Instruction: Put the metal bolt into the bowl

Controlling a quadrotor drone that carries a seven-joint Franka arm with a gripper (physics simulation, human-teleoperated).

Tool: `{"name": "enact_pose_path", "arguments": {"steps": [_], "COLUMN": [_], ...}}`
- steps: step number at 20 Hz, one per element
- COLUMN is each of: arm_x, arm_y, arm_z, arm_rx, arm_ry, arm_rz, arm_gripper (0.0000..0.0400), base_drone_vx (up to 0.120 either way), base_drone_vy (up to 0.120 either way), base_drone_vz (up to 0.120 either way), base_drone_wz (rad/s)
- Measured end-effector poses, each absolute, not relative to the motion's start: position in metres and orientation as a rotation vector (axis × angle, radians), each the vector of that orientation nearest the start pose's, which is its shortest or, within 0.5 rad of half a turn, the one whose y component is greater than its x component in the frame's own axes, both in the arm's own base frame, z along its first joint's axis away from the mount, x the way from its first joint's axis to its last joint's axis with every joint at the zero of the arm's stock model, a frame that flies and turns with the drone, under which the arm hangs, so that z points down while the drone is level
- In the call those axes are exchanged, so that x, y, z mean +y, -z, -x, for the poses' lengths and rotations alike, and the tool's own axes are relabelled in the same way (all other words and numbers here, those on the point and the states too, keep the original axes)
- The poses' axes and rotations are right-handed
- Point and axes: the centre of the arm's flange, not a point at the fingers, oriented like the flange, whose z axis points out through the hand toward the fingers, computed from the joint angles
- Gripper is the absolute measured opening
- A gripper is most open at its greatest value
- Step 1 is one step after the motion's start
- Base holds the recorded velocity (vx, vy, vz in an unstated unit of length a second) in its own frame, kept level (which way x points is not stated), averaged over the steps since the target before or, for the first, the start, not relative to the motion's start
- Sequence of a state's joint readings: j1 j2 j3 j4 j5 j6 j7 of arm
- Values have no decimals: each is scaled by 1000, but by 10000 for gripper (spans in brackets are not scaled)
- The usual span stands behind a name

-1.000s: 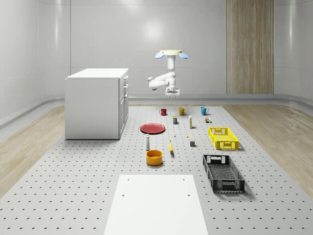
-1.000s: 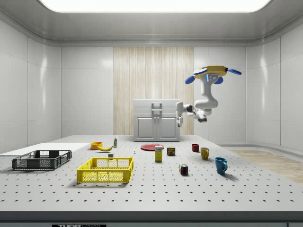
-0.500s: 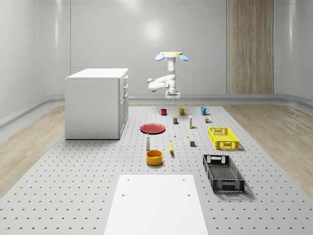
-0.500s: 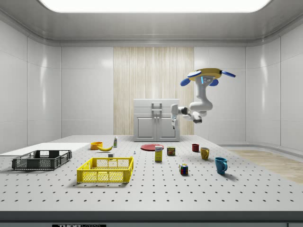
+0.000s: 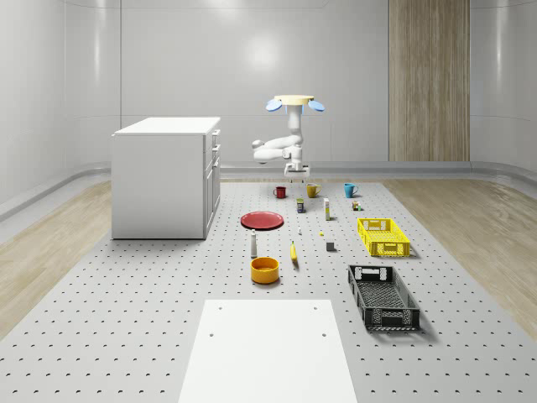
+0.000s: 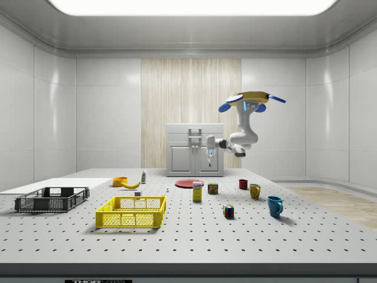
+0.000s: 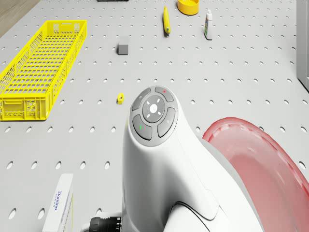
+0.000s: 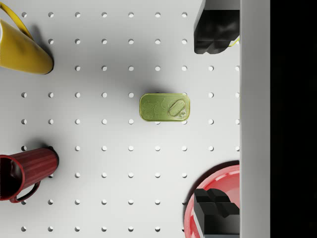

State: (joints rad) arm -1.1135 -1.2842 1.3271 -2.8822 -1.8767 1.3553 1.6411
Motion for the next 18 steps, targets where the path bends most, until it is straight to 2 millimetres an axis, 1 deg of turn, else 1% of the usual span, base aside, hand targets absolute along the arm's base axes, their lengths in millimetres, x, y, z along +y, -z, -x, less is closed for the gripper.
{"name": "enact_pose_path", "arguments": {"steps": [3,4,8,10,18], "arm_x": [0,0,0,0,0], "arm_y": [-491,-491,-491,-491,-491], "arm_z": [-307,-307,-307,-307,-307], "arm_rx": [-2,-2,-2,-2,-2], "arm_ry": [-785,-785,-785,-785,-785], "arm_rz": [-1,-1,-1,-1,-1], "arm_gripper": [400,400,400,400,400], "base_drone_vx": [120,120,120,120,120], "base_drone_vy": [-107,0,0,0,0], "base_drone_vz": [0,0,-100,-20,-120], "base_drone_wz": [0,0,0,0,0]}}
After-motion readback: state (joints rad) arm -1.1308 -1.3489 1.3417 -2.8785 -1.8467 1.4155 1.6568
